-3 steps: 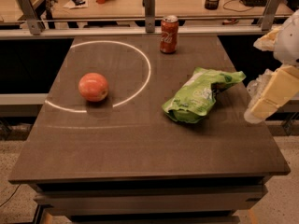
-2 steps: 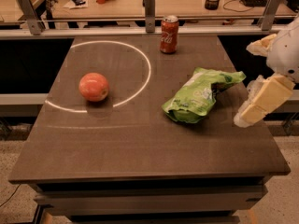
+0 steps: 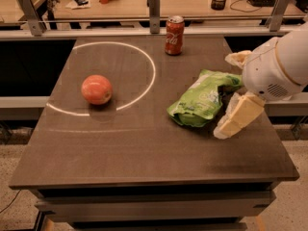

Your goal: Move green rice chip bag near coke can

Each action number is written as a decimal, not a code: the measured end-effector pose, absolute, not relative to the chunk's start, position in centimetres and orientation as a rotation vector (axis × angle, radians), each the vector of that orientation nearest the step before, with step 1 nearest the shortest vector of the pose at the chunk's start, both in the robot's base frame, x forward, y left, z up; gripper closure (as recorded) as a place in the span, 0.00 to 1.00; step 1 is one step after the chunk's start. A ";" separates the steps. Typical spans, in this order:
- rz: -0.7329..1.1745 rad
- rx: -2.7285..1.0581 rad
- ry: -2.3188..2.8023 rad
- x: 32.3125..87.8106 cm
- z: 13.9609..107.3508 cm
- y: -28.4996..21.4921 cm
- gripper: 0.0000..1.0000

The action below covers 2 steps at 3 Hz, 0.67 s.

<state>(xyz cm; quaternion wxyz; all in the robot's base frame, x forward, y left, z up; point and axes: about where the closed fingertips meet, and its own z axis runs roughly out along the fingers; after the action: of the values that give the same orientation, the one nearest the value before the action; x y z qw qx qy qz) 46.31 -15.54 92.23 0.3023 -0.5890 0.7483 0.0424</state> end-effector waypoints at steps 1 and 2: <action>0.061 -1.622 1.930 47.4 90.2 -14.0 0.00; 0.043 -1.636 1.901 48.3 88.5 -13.4 0.00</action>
Offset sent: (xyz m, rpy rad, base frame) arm 0.0345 0.0269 -0.0642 -0.0421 -0.0868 0.0797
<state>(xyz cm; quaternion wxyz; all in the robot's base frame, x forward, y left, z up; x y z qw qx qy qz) 48.31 -13.40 88.48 0.3114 -0.6198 0.7201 0.0162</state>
